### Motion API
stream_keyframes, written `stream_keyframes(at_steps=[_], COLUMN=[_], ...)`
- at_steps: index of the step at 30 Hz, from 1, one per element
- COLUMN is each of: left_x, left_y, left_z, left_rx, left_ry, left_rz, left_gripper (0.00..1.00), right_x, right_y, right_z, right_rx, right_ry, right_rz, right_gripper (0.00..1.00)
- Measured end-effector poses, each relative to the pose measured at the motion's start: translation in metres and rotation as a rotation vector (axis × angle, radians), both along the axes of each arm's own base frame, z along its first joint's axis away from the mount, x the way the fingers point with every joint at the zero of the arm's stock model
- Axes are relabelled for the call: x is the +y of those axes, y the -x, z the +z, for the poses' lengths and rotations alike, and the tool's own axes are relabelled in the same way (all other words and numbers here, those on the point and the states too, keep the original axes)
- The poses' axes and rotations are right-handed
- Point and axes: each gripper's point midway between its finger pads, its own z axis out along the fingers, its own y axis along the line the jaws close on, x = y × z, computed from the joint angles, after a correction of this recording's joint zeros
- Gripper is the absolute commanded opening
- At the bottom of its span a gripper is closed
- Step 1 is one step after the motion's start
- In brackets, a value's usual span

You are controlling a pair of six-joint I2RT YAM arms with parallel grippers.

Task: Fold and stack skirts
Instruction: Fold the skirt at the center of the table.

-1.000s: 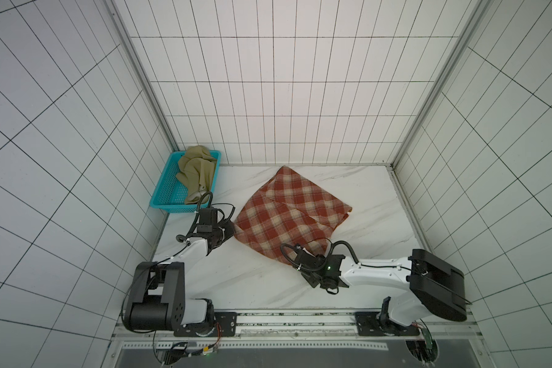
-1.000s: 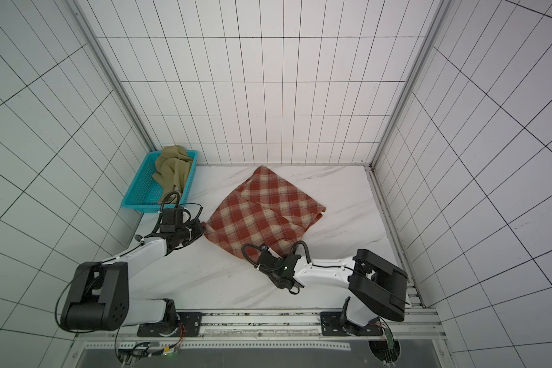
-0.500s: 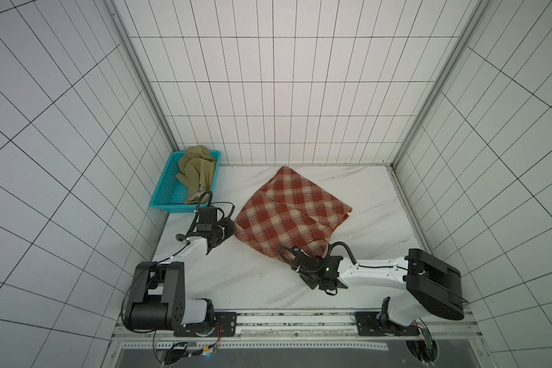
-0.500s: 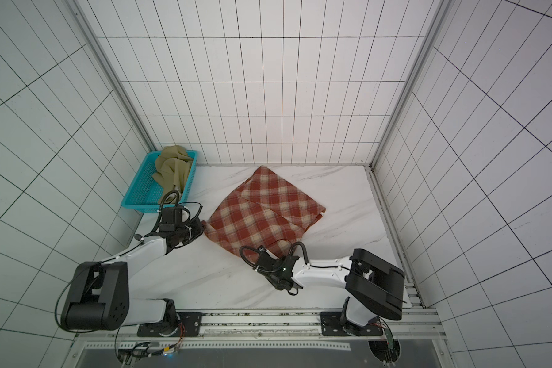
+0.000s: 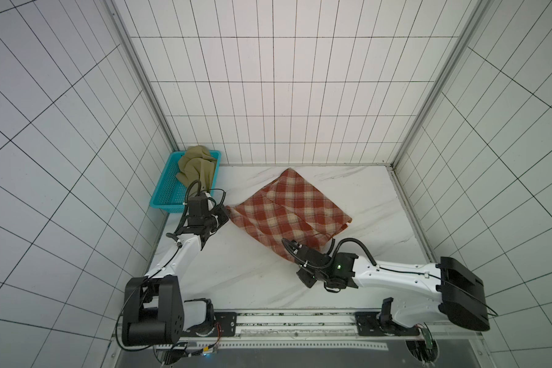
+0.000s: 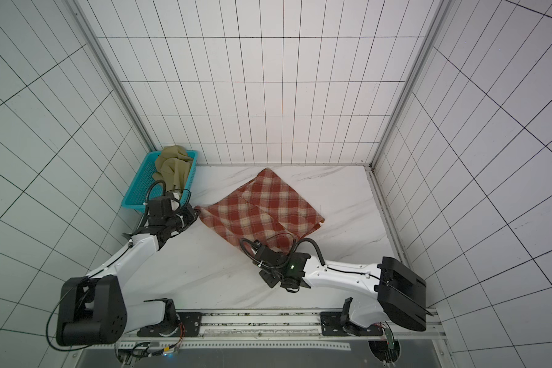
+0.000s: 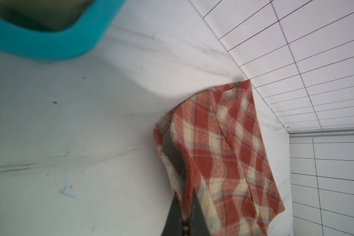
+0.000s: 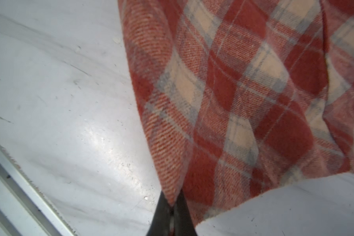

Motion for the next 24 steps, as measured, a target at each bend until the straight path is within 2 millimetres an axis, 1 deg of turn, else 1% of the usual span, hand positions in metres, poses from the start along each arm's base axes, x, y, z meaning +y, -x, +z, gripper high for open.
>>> stream_keyframes(at_steps=[2,4,8,11,17,24], left_x=[0.003,0.006,0.014,0.017,0.027,0.044], left_y=[-0.001,-0.001,0.001,0.004,0.013,0.027], left_z=[0.012,0.02,0.029,0.032,0.036,0.046], left_rx=[-0.025,-0.034,-0.037,-0.036,-0.022,-0.028], left_ry=[0.003,0.006,0.004,-0.001,-0.014,-0.045], left_rz=[0.006,0.012,0.027,0.034,0.056,0.088], left_gripper=[0.0,0.0,0.0,0.0,0.0,0.0], right_x=[0.003,0.004,0.007,0.01,0.015,0.025], right_y=[0.002,0.005,0.011,0.015,0.026,0.046], right_z=[0.006,0.011,0.024,0.031,0.033,0.034], right_rx=[0.006,0.017,0.034,0.047,0.082,0.124], right_ry=[-0.024,-0.046,-0.102,-0.137,-0.158,-0.179], right_rz=[0.007,0.016,0.028,0.043,0.085,0.157], right_gripper=[0.0,0.0,0.0,0.0,0.0,0.0])
